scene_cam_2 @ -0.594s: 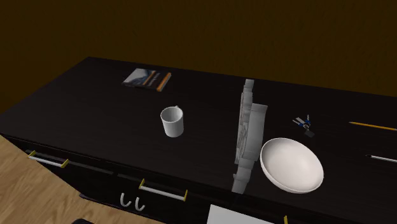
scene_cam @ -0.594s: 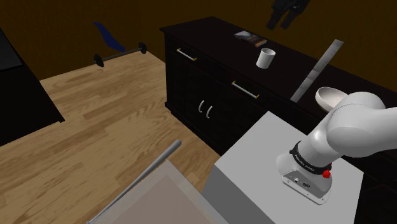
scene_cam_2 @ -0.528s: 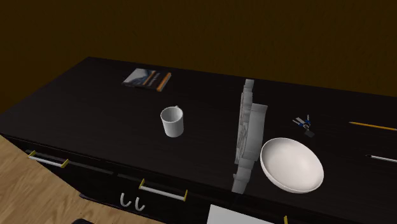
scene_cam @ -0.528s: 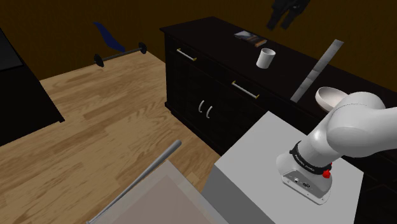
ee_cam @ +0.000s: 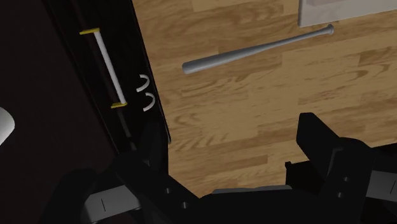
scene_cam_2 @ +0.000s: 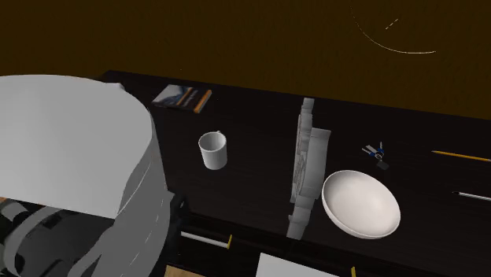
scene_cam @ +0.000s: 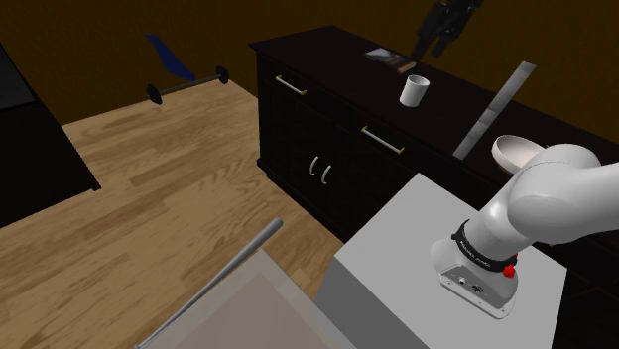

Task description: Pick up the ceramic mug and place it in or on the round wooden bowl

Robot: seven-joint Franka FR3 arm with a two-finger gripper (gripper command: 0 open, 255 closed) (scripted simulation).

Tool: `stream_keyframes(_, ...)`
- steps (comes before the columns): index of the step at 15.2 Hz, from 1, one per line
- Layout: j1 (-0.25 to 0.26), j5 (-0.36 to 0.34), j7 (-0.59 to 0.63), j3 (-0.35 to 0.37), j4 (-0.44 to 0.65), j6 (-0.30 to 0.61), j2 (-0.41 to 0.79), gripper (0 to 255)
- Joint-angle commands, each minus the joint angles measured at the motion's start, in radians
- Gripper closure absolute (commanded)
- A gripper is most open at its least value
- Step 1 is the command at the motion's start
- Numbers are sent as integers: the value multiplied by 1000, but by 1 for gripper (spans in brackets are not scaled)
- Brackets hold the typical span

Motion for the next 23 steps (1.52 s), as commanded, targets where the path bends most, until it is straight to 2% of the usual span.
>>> stream_keyframes(1,-11,-25,-42,-34,-7,38,36,0)
stream_keyframes(8,-44,-94,-176,-151,-6,167,183,0)
stream_keyframes(13,-59,-119,-274,-235,30,258,317,0)
stream_keyframes(18,-68,-112,-379,-317,95,342,473,0)
stream_keyframes(23,-78,-63,-498,-389,189,410,650,0)
